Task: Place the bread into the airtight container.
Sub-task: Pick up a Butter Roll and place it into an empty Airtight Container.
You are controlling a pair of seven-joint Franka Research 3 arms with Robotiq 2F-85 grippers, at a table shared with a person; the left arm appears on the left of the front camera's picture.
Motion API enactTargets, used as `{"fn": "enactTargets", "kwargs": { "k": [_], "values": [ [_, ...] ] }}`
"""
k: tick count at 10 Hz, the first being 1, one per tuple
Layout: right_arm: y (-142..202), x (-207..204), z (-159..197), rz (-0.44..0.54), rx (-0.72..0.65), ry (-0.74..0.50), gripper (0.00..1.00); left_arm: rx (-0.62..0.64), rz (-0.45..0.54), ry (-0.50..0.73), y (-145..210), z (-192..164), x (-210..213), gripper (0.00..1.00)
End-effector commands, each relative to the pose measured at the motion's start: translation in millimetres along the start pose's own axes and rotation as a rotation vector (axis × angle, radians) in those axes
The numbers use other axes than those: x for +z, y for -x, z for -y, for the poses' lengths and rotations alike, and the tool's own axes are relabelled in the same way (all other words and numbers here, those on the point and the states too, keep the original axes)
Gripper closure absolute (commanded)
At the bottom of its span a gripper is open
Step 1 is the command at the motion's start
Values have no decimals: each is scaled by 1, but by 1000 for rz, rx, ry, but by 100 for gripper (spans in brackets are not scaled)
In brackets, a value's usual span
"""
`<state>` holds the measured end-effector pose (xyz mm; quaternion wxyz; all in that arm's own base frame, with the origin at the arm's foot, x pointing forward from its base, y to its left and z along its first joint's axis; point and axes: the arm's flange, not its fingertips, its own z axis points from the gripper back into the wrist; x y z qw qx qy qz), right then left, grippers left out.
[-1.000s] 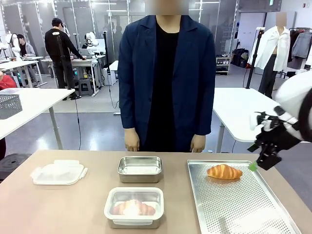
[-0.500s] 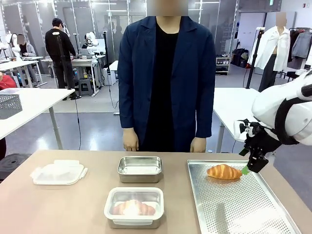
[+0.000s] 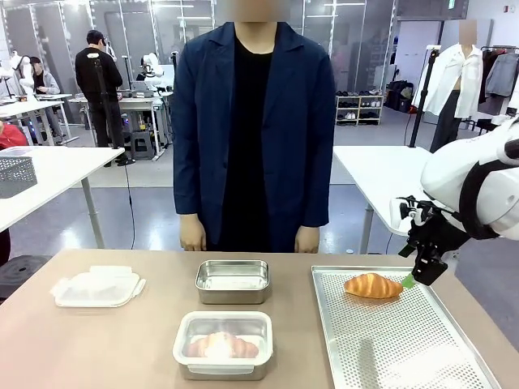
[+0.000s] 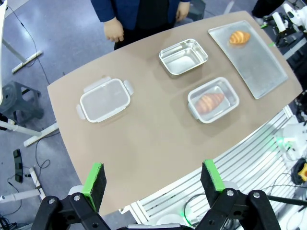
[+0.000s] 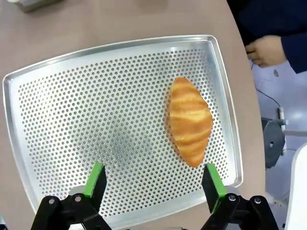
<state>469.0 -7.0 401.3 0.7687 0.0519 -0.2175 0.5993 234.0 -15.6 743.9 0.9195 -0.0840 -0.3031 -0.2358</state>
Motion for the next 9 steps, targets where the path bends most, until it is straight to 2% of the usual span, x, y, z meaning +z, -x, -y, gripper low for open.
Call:
{"fn": "enactTargets", "kwargs": {
  "k": [1,3,5,9],
  "values": [
    [0,0,0,0,0,0,0,-2,-8,-2,-1,-1,3,0],
    [-21,-12,21,-50,69,-27,0,-2,-8,-2,-1,-1,3,0],
    [-37,-28,39,-129,79,-30,0,-2,-8,-2,-1,-1,3,0],
    [-61,-59,69,-217,121,-103,0,-2,-8,-2,-1,-1,3,0]
  ]
}}
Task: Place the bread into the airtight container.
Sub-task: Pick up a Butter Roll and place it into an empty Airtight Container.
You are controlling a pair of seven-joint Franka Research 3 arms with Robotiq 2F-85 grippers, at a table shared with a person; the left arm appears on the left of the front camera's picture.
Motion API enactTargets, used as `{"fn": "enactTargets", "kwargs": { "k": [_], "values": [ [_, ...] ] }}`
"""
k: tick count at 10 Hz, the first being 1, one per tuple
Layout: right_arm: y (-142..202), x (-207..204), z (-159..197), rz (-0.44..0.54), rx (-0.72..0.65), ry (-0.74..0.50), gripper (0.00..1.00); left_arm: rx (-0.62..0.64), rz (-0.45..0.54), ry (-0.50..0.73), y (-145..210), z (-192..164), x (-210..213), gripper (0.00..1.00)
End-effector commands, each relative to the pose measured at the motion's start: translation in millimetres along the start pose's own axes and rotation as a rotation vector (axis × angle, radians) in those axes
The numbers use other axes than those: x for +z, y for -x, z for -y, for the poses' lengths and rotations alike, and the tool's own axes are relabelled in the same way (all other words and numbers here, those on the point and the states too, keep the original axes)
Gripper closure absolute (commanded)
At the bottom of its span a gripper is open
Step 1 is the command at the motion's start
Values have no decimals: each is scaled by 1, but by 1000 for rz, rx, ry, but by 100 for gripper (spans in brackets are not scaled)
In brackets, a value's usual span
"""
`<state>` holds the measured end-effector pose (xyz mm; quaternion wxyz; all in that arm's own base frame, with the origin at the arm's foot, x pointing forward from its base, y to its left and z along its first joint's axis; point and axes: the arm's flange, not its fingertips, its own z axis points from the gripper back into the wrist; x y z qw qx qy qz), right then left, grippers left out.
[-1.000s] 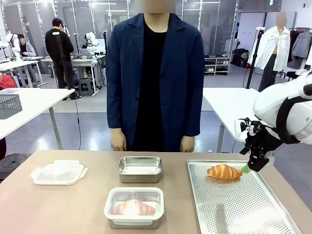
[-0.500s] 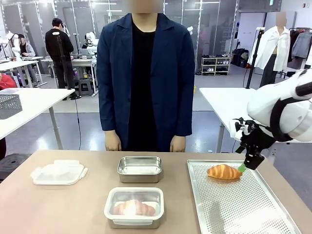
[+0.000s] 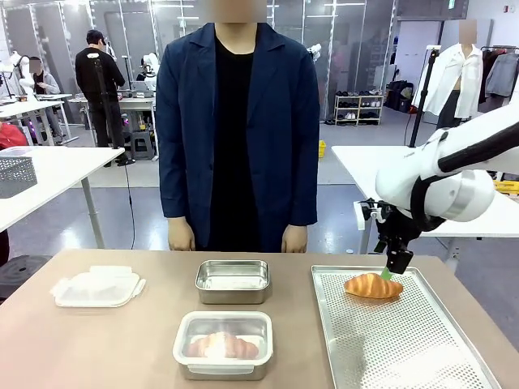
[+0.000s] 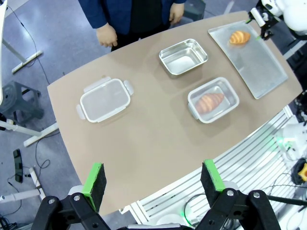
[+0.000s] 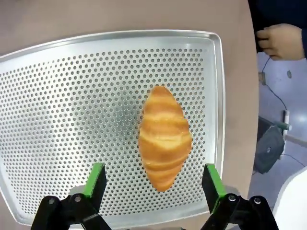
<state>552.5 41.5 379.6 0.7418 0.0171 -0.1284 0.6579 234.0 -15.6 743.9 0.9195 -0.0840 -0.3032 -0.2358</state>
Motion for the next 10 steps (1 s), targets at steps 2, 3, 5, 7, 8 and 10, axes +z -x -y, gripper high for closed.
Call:
{"fn": "enactTargets", "kwargs": {
  "k": [2,3,5,7,8,10],
  "values": [
    [-15,-9,19,-89,-14,-28,0,-2,-8,-2,-1,-1,3,0],
    [-16,-17,23,-121,-41,-7,0,-2,-8,-2,-1,-1,3,0],
    [-21,-37,31,-144,-54,-2,0,-2,-8,-2,-1,-1,3,0],
    [-21,-51,35,-155,-82,-36,0,-2,-8,-2,-1,-1,3,0],
    [-20,-58,36,-167,-89,-57,0,-2,-8,-2,-1,-1,3,0],
    [-21,-74,38,-212,-112,-59,0,-2,-8,-2,-1,-1,3,0]
  ]
}}
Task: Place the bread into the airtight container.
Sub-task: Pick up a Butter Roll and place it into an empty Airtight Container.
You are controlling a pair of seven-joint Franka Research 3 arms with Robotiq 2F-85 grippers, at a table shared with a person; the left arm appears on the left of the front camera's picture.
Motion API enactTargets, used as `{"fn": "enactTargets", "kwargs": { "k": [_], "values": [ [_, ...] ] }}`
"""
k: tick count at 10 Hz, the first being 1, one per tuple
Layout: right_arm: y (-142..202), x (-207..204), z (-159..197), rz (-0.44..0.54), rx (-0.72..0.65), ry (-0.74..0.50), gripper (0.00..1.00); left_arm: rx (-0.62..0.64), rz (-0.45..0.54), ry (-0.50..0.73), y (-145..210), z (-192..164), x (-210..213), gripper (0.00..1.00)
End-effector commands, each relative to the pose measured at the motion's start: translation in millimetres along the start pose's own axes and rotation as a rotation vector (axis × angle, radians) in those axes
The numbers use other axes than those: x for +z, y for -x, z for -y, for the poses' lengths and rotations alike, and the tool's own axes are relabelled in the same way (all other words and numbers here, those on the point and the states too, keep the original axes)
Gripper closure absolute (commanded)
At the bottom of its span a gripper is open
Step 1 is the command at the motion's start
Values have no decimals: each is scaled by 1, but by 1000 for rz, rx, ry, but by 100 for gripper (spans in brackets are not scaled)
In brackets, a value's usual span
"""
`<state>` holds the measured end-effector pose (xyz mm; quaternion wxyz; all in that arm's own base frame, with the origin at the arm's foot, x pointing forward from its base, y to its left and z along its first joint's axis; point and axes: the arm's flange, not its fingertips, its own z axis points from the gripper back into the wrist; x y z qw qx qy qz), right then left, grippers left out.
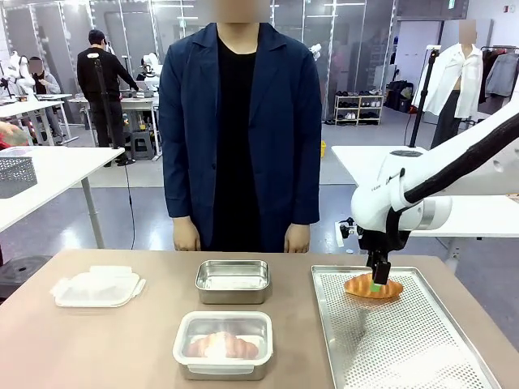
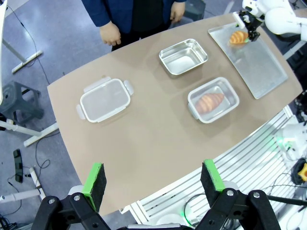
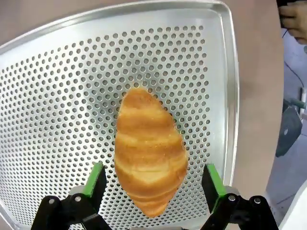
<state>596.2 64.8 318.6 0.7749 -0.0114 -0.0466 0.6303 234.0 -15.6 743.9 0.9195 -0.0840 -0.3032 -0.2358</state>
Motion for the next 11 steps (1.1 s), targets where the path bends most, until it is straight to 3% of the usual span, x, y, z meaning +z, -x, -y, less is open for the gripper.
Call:
{"fn": "enactTargets", "kwargs": {
  "k": [1,3,4,9,10,11],
  "values": [
    [-8,-7,8,-79,-36,4,0,-2,-8,-2,-1,-1,3,0],
    [-10,-16,8,-65,-33,-36,0,-2,-8,-2,-1,-1,3,0],
    [-9,-19,9,-66,-37,-39,5,-2,-8,-2,-1,-1,3,0],
    [-9,-18,8,-81,-38,-42,51,-2,-8,-2,-1,-1,3,0],
    [-8,-10,8,-75,-44,-31,57,-2,-8,-2,-1,-1,3,0],
    [-8,-1,8,-84,-47,-30,57,-2,-8,-2,-1,-1,3,0]
  ]
}}
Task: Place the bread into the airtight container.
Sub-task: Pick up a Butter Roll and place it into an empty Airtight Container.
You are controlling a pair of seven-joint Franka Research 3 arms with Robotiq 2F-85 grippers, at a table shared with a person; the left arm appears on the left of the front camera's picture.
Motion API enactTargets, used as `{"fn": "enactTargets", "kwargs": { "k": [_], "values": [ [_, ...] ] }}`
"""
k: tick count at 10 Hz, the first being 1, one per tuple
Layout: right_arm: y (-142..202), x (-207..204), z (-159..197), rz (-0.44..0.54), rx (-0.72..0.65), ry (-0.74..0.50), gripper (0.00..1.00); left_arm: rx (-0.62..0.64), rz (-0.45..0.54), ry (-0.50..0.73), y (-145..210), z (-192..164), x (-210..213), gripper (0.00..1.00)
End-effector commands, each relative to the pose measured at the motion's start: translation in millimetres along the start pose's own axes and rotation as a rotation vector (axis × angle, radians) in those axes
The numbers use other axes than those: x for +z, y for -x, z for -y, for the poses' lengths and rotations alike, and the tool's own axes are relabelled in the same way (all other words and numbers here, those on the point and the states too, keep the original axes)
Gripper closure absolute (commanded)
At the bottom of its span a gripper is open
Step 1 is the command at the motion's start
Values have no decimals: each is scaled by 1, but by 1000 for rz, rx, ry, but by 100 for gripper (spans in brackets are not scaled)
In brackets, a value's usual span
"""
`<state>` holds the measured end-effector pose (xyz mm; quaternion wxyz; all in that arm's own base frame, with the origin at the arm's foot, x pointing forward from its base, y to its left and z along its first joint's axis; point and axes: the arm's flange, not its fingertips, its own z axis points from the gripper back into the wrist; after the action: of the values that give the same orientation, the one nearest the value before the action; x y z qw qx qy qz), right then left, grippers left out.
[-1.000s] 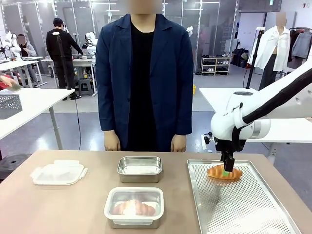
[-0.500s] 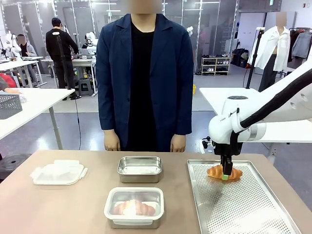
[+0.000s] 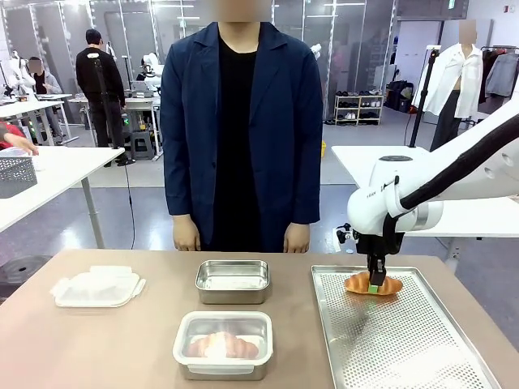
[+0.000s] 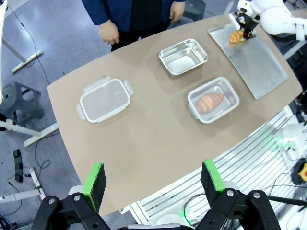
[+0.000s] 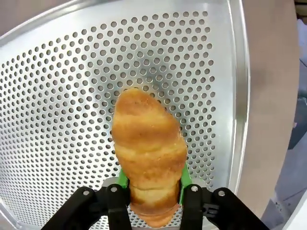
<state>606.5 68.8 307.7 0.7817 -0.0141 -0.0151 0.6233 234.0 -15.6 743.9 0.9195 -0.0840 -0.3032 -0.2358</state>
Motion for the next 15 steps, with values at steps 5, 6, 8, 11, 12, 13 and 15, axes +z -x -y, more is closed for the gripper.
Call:
{"fn": "enactTargets", "kwargs": {
  "k": [5,6,8,11,12,13,15],
  "values": [
    [-59,103,-37,6,-47,58,57,-2,-8,-2,-1,-1,3,0],
    [-92,120,-45,27,-55,37,57,-2,-8,-2,-1,-1,3,0],
    [-150,141,-62,42,-37,44,57,-2,-8,-2,-1,-1,3,0],
    [-233,140,-83,22,-37,79,57,-2,-8,-2,-1,-1,3,0],
    [-257,136,-89,10,-23,82,57,-2,-8,-2,-1,-1,3,0],
    [-279,130,-93,-4,-23,90,57,-2,-8,-2,-1,-1,3,0],
    [-307,116,-93,-11,-3,82,57,-2,-8,-2,-1,-1,3,0]
  ]
}}
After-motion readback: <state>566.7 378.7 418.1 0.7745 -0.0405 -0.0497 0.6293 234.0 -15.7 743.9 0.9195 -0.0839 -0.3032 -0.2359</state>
